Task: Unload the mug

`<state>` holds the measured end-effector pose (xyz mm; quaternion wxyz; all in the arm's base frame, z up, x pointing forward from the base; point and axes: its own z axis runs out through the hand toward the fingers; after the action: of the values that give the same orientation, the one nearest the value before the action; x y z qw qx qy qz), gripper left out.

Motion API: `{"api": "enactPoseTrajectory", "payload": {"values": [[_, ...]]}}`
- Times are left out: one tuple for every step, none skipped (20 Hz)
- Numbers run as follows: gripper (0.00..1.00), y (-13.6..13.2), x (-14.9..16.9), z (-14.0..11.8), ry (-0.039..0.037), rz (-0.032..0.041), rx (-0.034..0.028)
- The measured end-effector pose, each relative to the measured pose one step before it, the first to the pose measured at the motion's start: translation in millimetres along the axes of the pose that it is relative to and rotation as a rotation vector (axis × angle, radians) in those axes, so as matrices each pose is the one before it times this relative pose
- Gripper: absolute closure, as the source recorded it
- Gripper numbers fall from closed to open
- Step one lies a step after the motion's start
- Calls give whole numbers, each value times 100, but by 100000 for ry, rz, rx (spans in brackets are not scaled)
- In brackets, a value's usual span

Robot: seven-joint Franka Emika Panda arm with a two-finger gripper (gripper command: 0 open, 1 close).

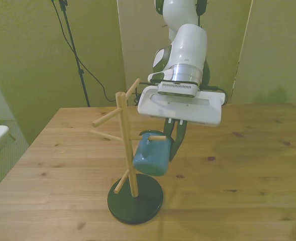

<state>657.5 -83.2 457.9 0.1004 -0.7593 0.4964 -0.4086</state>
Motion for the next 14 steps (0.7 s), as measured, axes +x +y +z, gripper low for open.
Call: {"api": "enactPoseTrajectory", "payload": {"values": [[100, -222, 75, -255, 112, 137, 516], [100, -249, 100, -306, 131, 216, 563], [100, -270, 94, -339, 129, 168, 532], [100, -252, 71, -336, 103, 92, 416], [100, -219, -3, -258, -7, 22, 365], [100, -210, -88, -195, -123, -78, 366], [100, -185, -142, -132, -194, -129, 327], [100, -186, -197, -100, -279, -185, 331], [100, -211, -207, -121, -283, -191, 395], [100, -246, -216, -156, -284, -198, 446], [100, -287, -196, -212, -257, -204, 547], [100, -358, -186, -274, -218, -211, 613], [100, -395, -159, -278, -153, -217, 517], [100, -487, -204, -254, -182, -309, 403]]}}
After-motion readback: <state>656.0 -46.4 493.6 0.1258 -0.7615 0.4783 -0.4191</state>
